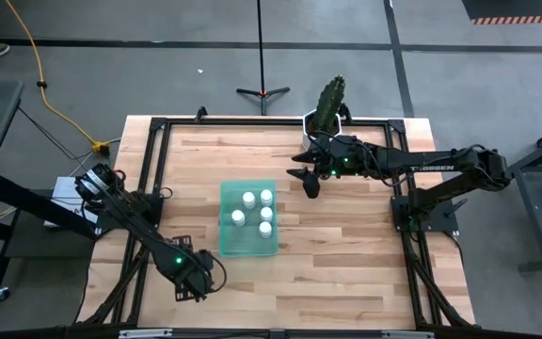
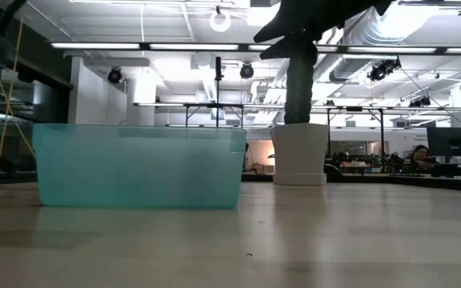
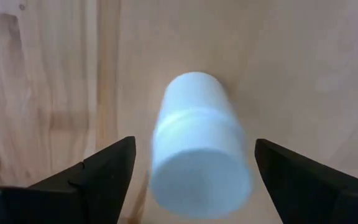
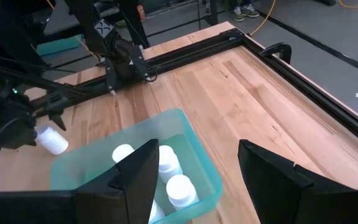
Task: Pick and place pill bottles into a basket
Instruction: Put the pill bottle into the blue bin
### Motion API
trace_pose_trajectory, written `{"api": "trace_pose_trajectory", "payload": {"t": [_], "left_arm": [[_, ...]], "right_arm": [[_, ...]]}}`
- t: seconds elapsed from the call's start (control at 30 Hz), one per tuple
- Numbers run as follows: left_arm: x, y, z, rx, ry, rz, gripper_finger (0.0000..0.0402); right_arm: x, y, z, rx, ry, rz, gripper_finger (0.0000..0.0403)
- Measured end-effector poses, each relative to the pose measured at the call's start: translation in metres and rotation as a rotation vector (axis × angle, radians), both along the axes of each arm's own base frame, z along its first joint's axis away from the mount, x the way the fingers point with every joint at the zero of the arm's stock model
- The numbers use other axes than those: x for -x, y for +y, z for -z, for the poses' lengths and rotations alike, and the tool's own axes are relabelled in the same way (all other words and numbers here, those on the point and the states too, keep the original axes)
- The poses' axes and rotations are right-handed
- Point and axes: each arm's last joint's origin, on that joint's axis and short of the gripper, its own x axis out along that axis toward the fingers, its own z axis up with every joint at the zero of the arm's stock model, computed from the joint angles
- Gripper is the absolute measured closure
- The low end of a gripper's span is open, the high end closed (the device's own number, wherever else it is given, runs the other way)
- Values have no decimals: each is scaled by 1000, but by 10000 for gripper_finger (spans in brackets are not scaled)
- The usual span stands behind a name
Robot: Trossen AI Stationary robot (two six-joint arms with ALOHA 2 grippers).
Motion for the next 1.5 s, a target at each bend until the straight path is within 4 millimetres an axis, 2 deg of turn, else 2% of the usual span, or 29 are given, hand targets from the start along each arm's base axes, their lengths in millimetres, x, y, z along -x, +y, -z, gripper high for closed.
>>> {"api": "trace_pose_trajectory", "payload": {"t": [0.3,0.93,1.17,1.33,1.5], "left_arm": [[2,3,12,10,-16,-1,49],[2,3,16,14,-40,60,183],[3,2,16,52,-7,49,188],[2,-2,8,116,56,55,190],[-3,-6,-12,116,57,118,192]], "right_arm": [[0,0,0,11,3,-5,192],[0,0,0,24,6,-10,192],[0,0,0,24,5,-10,192],[0,0,0,24,5,-10,192],[0,0,0,23,5,-10,192]]}}
